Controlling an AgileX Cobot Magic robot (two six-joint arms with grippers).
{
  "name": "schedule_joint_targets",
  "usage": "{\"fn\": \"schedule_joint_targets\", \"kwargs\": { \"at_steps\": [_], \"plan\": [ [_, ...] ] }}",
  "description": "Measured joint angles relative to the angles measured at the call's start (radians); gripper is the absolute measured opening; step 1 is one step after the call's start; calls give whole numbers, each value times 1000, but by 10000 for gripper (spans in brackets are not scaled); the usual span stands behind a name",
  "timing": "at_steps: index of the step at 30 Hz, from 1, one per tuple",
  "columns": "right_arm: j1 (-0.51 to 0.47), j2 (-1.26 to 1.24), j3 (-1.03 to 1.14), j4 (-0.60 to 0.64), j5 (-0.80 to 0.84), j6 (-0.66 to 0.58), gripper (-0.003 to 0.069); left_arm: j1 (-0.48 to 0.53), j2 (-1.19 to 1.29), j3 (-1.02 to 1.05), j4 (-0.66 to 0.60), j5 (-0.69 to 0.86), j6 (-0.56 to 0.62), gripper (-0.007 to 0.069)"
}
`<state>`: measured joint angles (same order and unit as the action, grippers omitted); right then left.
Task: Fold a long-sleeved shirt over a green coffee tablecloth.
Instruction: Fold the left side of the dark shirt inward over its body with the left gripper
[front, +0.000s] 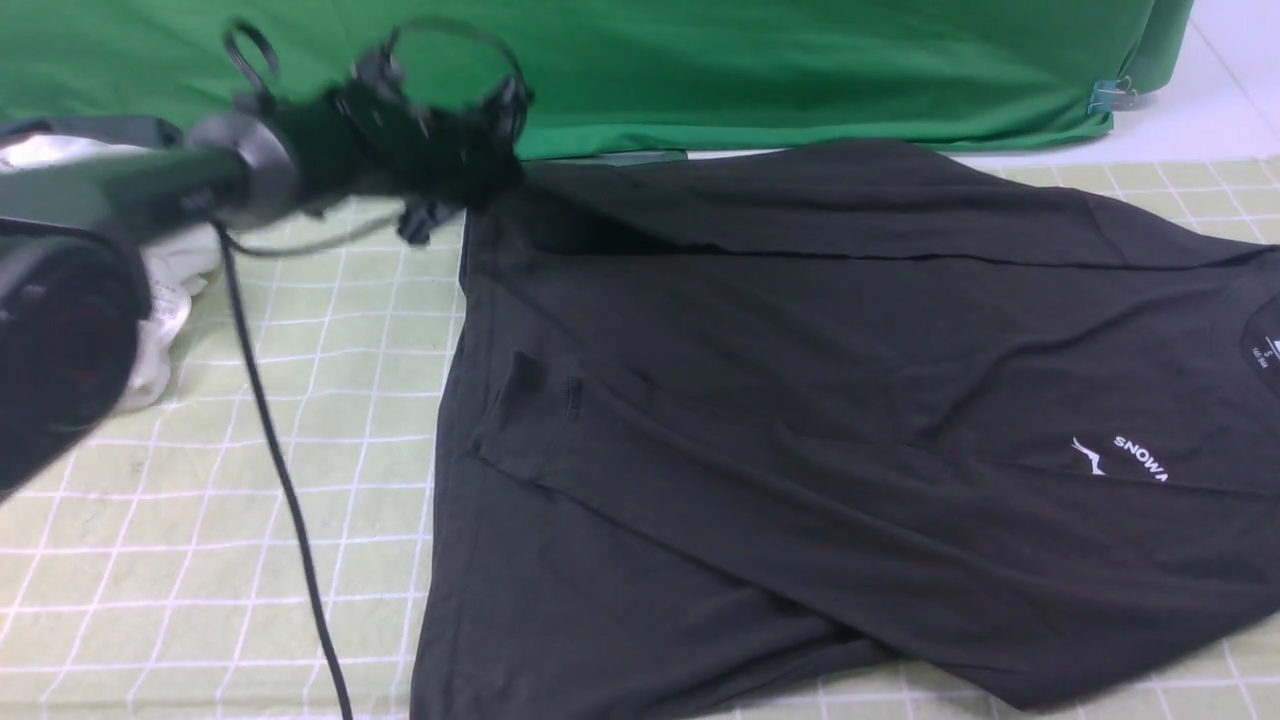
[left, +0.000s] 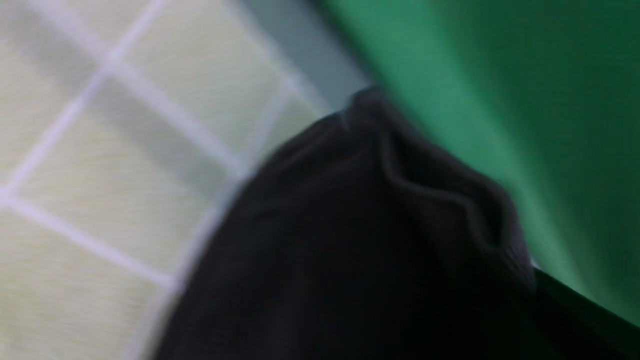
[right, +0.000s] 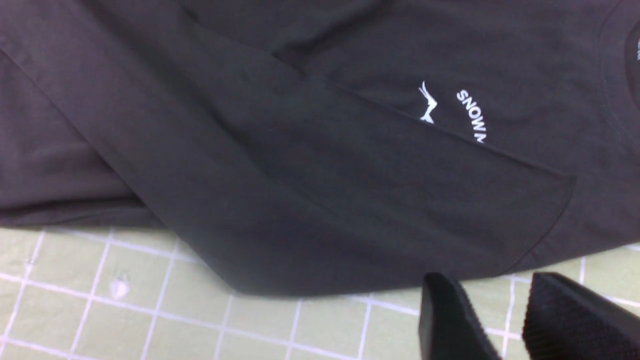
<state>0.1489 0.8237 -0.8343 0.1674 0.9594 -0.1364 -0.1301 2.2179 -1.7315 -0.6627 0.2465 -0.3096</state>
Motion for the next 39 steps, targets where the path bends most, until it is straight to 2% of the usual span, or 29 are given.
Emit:
{"fn": "schedule_joint_targets", "kwargs": {
  "at_steps": [5,9,13,18,24,33,37,39],
  "plan": [
    [0,0,0,0,-45,0,237,0,-142,2,8,144,-27,21],
    [0,0,0,0,-63,0,237,-2,-211,35,28,188,-50,21],
    [0,0,0,0,-78,0,237,-32,-330,198,143,248,-54,21],
    [0,0,0,0,-113,0,237,-87,-414,458,158,238,-55,21],
    [0,0,0,0,-142,0,237,-127,-449,699,159,90,-55,21],
    [0,0,0,0,-152,0,237,-128,-452,737,186,79,-5,31],
    [0,0,0,0,-152,0,239,-124,-470,722,213,127,4,83],
    [0,0,0,0,-146,0,239,-106,-495,691,281,178,6,136]
  ]
}}
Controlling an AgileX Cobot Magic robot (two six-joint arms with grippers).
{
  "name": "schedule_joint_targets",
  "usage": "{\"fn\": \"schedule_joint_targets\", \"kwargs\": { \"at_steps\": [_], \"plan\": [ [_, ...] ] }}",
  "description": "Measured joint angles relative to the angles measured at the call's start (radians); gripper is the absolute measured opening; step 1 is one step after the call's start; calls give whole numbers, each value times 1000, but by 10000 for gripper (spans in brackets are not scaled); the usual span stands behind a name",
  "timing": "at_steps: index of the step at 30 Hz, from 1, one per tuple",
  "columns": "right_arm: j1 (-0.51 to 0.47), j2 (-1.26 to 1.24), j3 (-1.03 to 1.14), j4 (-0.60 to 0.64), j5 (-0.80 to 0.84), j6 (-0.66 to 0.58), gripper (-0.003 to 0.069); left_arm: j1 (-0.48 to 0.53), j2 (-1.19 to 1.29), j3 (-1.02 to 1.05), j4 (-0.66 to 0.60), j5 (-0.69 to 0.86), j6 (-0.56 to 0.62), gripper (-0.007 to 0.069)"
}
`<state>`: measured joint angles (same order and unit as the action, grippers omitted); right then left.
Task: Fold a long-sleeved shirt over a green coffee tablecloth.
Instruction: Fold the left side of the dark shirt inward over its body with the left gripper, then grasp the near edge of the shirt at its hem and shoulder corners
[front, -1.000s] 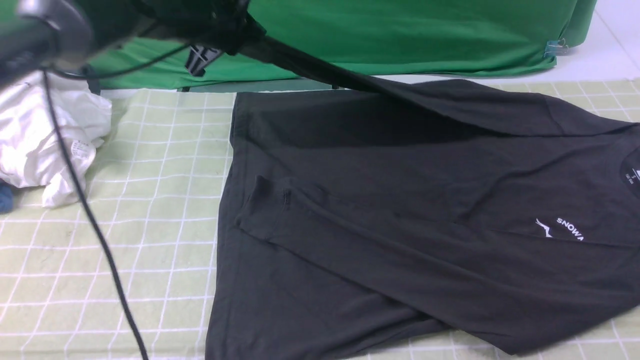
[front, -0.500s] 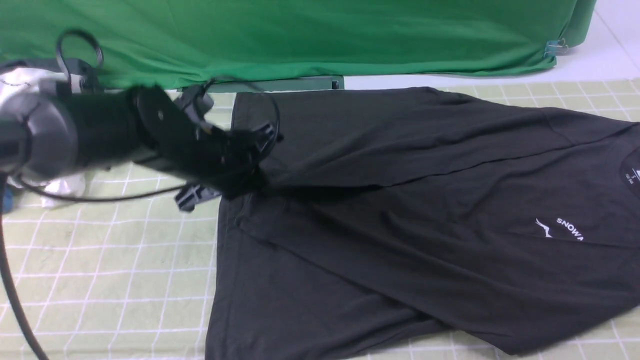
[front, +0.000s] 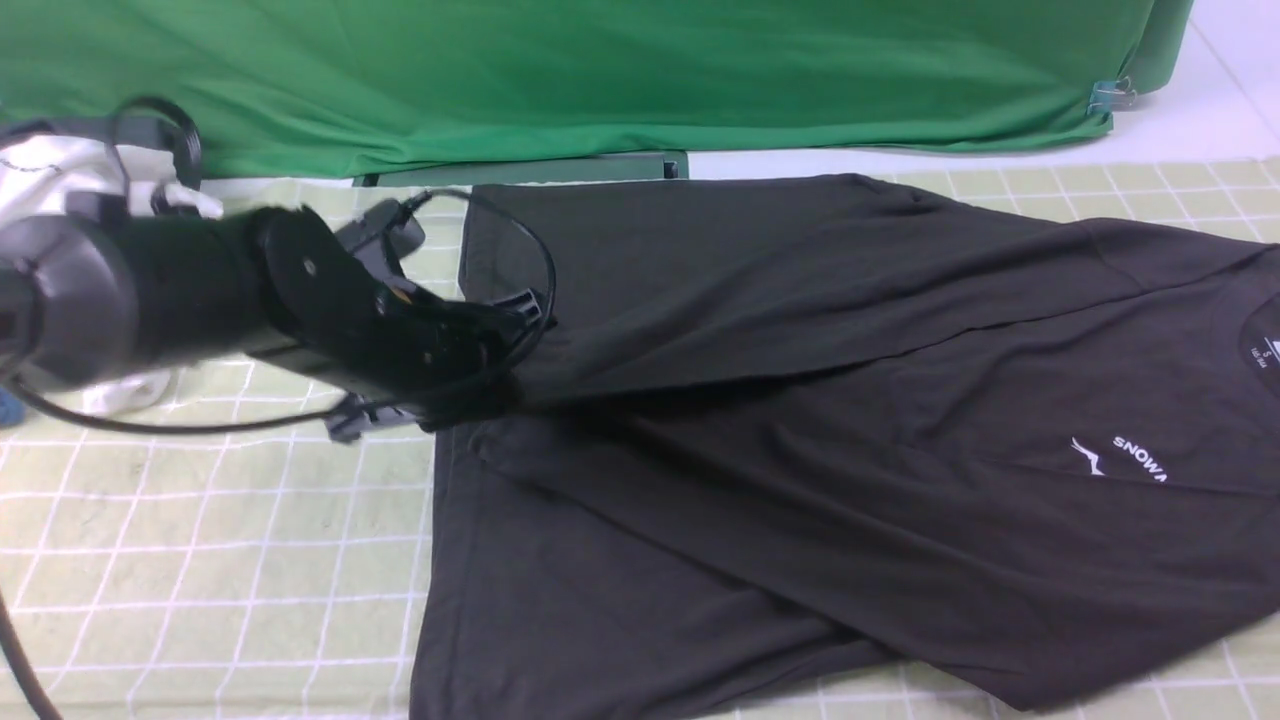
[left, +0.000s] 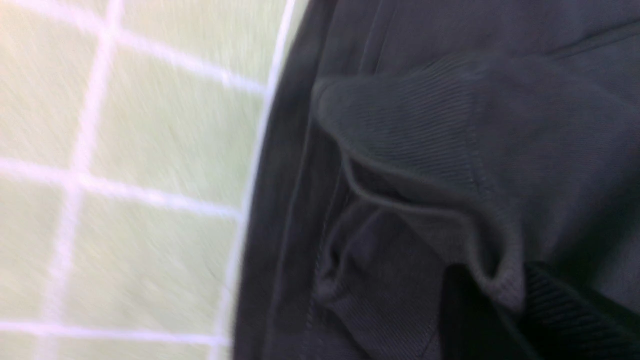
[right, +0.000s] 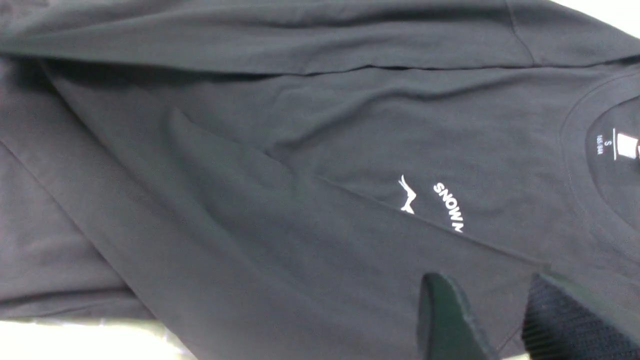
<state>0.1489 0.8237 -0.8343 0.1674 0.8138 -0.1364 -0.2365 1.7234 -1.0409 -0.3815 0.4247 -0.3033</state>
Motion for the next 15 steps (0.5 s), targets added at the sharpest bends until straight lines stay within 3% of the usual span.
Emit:
{"fn": "schedule_joint_targets", "kwargs": {
  "at_steps": [7,15],
  "plan": [
    [0,0,0,0,21,0,239,98,-133,-144,130,265,0,319],
    [0,0,0,0,28,-2,239,109,-215,-165,141,613,66,386]
  ]
}}
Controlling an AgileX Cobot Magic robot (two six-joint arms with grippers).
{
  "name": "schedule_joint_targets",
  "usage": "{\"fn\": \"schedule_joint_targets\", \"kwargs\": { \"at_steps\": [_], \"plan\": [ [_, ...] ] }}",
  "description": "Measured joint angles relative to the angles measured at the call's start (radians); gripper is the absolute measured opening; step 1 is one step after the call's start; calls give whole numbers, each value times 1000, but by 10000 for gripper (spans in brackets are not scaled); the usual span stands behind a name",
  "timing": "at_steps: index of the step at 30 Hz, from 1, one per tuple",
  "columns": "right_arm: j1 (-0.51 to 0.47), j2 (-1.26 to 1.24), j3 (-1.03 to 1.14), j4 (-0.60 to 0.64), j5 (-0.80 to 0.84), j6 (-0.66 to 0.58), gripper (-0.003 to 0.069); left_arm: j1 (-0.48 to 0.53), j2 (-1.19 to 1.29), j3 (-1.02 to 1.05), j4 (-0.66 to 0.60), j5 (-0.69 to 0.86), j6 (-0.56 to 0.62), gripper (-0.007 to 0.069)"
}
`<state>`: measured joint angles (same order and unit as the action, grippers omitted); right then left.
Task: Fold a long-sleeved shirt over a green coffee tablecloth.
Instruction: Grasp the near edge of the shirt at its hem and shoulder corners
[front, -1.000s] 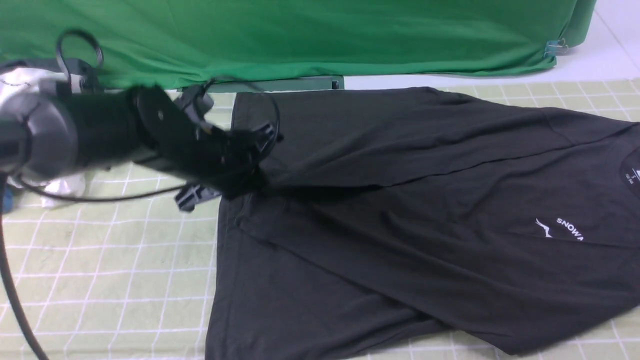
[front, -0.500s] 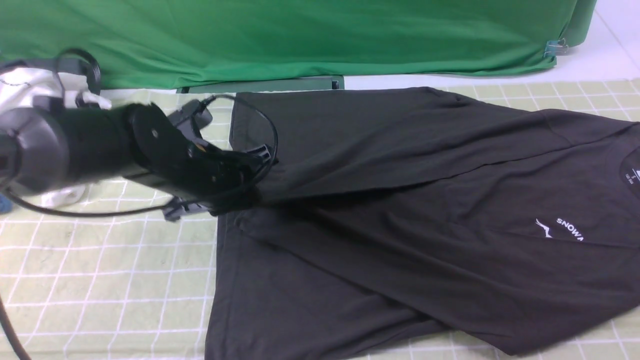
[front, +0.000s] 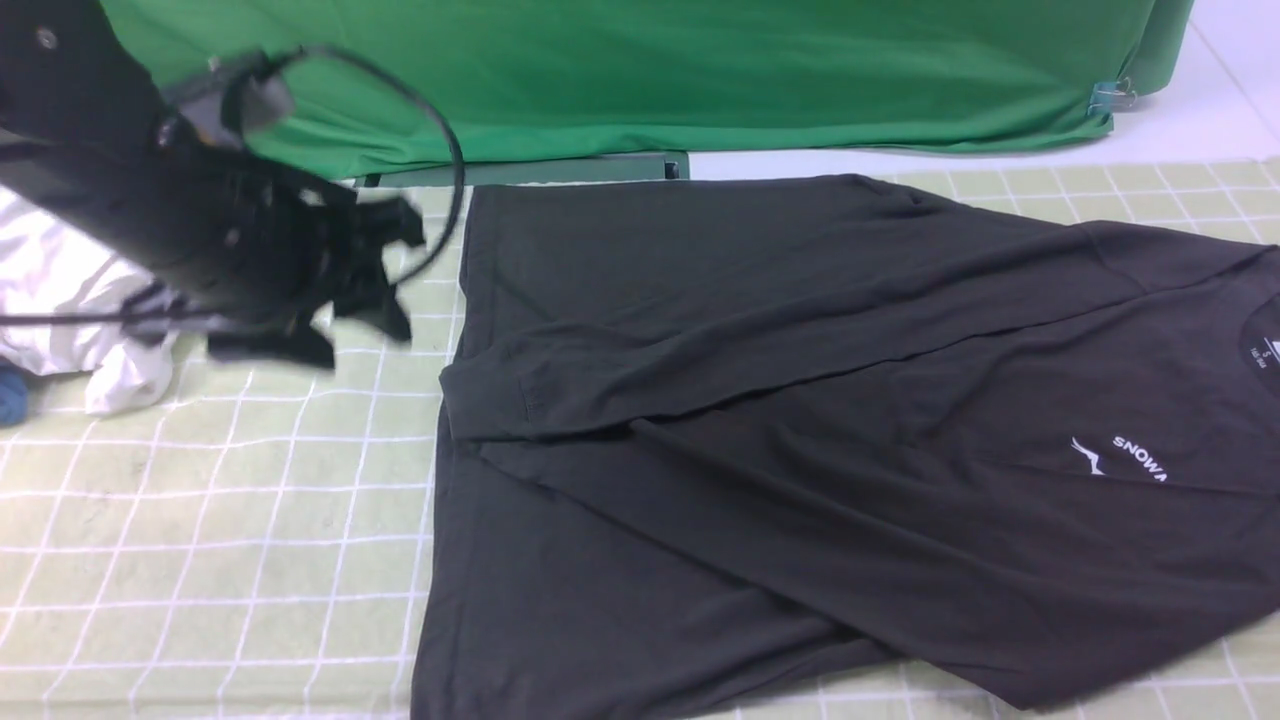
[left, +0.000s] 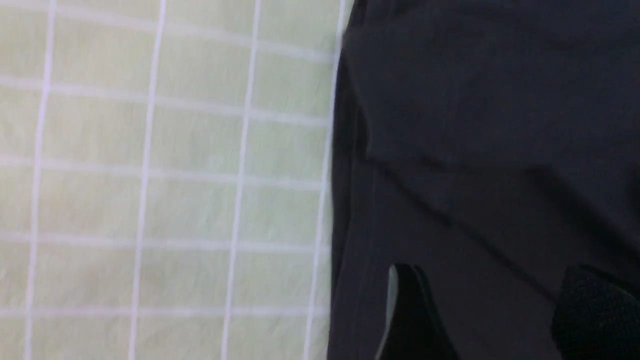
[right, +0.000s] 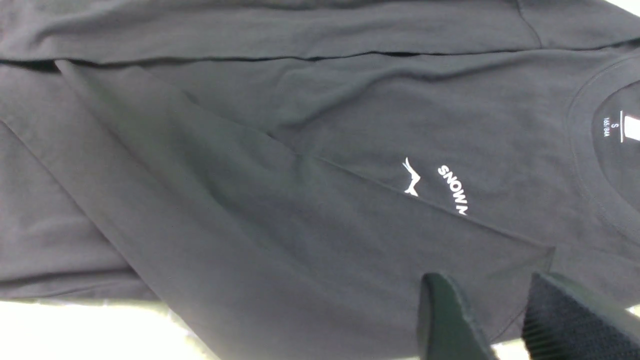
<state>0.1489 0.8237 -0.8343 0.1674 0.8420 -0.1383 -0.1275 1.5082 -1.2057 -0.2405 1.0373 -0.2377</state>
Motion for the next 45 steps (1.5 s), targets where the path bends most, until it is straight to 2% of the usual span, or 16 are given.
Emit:
{"fn": "schedule_joint_targets", "kwargs": {
  "at_steps": [5,7,13,28,35,37,38,39,42,45],
  "plan": [
    [0,0,0,0,2,0,239,-36,-1,87,2,69,27,387],
    [0,0,0,0,3,0,239,-95,-1,182,-3,67,31,388],
    [0,1,0,0,4,0,239,-254,-1,413,-29,-105,16,390],
    [0,1,0,0,4,0,239,-271,25,525,-57,-270,-24,390],
    [0,1,0,0,4,0,239,-271,54,529,-146,-315,15,375],
    [0,1,0,0,8,0,239,-271,57,528,-154,-315,46,330],
    [0,1,0,1,13,0,239,-271,57,528,-157,-318,62,277],
    [0,1,0,2,14,0,239,-271,57,528,-161,-320,67,268],
    [0,4,0,33,54,0,239,-271,55,529,-192,-341,107,90],
    [6,16,1,64,91,-11,239,-271,27,529,-191,-339,135,32]
  ]
}}
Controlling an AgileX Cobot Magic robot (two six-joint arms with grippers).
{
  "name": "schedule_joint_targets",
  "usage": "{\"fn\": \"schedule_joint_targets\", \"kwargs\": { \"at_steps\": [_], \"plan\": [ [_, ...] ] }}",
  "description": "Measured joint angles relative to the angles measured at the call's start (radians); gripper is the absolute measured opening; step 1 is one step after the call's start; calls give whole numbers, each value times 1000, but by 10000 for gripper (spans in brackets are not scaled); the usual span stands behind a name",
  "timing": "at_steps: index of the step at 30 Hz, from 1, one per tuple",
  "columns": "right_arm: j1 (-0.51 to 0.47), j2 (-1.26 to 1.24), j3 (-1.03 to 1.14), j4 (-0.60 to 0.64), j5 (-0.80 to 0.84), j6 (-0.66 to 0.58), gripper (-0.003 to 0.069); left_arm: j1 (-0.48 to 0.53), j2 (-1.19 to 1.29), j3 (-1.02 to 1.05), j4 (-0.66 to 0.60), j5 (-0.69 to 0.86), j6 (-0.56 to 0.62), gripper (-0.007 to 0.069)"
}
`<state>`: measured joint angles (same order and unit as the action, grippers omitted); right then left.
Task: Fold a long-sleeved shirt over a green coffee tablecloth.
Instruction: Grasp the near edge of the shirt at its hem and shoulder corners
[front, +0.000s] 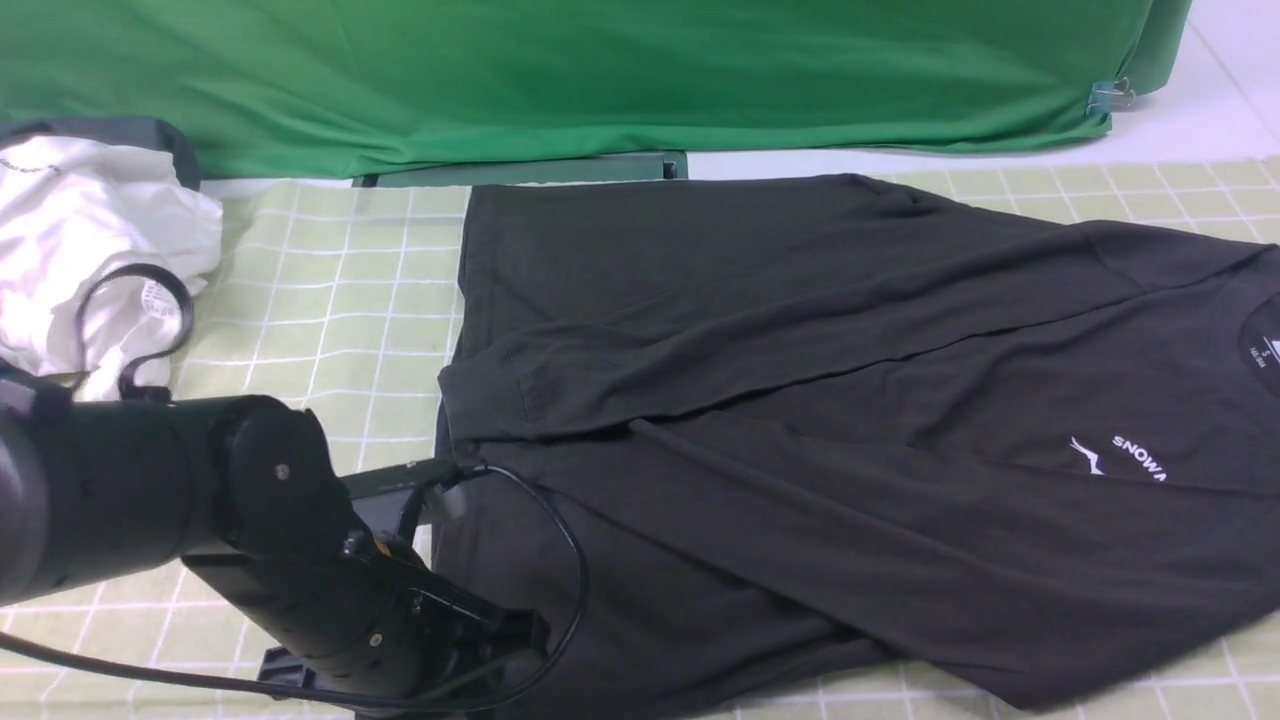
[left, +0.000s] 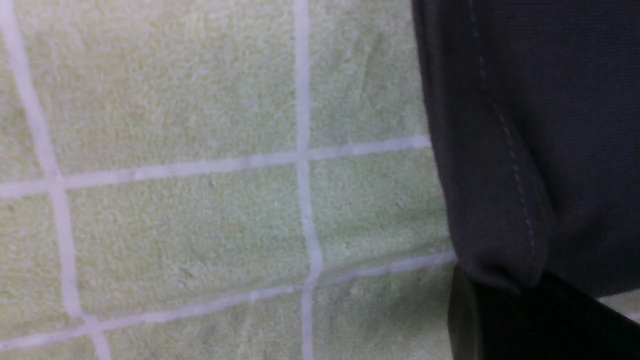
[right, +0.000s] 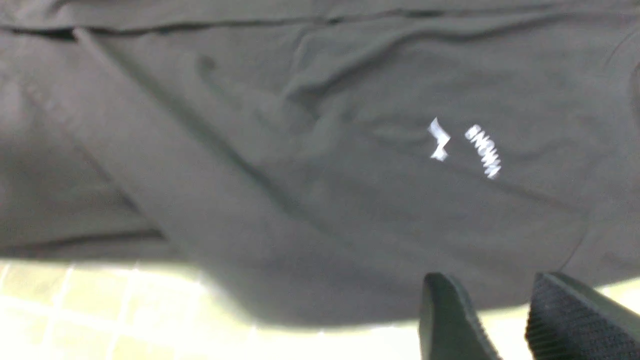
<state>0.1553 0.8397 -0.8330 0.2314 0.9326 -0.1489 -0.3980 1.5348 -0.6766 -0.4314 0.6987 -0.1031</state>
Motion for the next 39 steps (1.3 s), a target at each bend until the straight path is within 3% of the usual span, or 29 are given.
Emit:
{"fn": "schedule_joint_targets", "kwargs": {
  "at_steps": [7,12,17,28,32,36,37,38,39],
  "plan": [
    [165,108,77,26,10,-85,286,0,-124,0,16,36,9,26],
    [352,305,146,-72,-49,-91,419,0,-165,0,64,66,10,26],
    [475,484,148,-199,-147,-81,482,0,-164,0,117,61,10,26],
    [532,759,92,-401,-199,48,482,-1,-164,0,134,42,10,26],
    [532,790,67,-419,-200,58,407,-1,-164,0,135,41,10,26],
    [532,806,34,-433,-184,61,164,-1,-164,1,136,41,10,26],
    [532,806,34,-433,-182,61,152,-1,-164,1,138,42,10,26],
    [532,806,21,-434,-158,59,64,-1,-164,1,138,50,10,26],
    [532,806,21,-434,-155,58,58,-1,-164,0,138,52,10,26]
  ]
}}
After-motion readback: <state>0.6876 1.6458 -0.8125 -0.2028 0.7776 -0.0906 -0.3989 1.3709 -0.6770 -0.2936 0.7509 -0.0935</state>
